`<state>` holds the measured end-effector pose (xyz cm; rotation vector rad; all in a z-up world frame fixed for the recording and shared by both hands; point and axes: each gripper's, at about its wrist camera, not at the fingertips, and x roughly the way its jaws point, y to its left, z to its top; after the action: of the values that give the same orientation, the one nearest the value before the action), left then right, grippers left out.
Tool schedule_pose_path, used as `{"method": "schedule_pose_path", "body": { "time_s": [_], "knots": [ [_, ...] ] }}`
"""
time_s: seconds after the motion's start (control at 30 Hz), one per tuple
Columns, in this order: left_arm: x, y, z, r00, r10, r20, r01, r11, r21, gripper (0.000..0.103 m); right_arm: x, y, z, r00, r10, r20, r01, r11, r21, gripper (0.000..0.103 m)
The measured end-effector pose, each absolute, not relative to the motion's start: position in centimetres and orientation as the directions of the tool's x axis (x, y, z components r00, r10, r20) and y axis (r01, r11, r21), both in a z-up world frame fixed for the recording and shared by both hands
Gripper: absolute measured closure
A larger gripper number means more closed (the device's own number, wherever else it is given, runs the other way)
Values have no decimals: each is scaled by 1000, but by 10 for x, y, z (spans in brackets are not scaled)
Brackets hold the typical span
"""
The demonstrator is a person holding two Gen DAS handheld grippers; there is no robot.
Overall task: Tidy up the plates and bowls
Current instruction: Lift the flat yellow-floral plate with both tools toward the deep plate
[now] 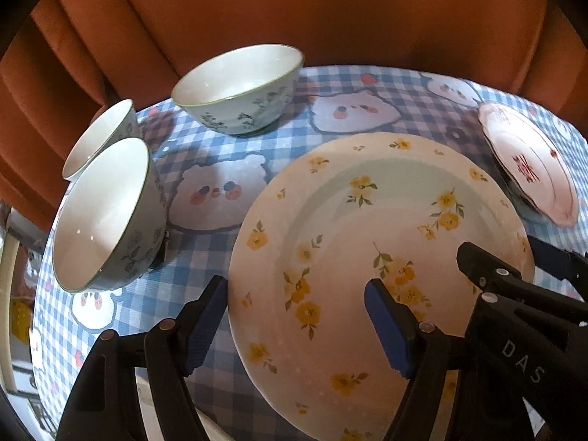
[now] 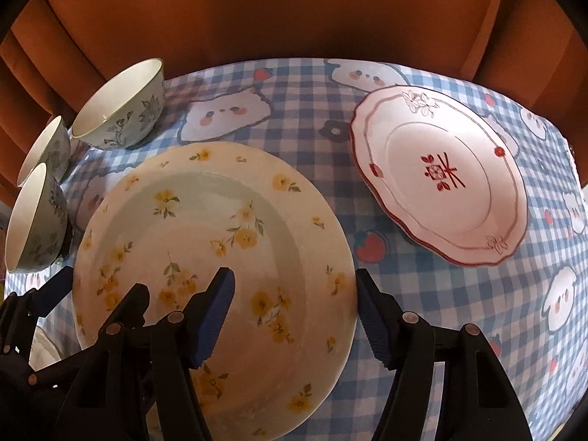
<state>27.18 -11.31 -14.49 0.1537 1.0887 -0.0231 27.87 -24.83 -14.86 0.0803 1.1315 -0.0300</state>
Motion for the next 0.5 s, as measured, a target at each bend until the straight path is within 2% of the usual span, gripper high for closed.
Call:
{"method": "schedule_pose_path", "body": {
  "time_s": [0.37, 0.5],
  "knots": [
    [225, -130, -141, 394, -30, -919, 163, 986, 37, 26, 226, -278, -147, 366, 26, -930, 119, 990, 74, 35],
    [215, -137, -141, 401, -35, -915, 192, 980, 47, 26, 210, -288, -146, 354, 47, -934, 124, 988, 96, 35]
  ]
}}
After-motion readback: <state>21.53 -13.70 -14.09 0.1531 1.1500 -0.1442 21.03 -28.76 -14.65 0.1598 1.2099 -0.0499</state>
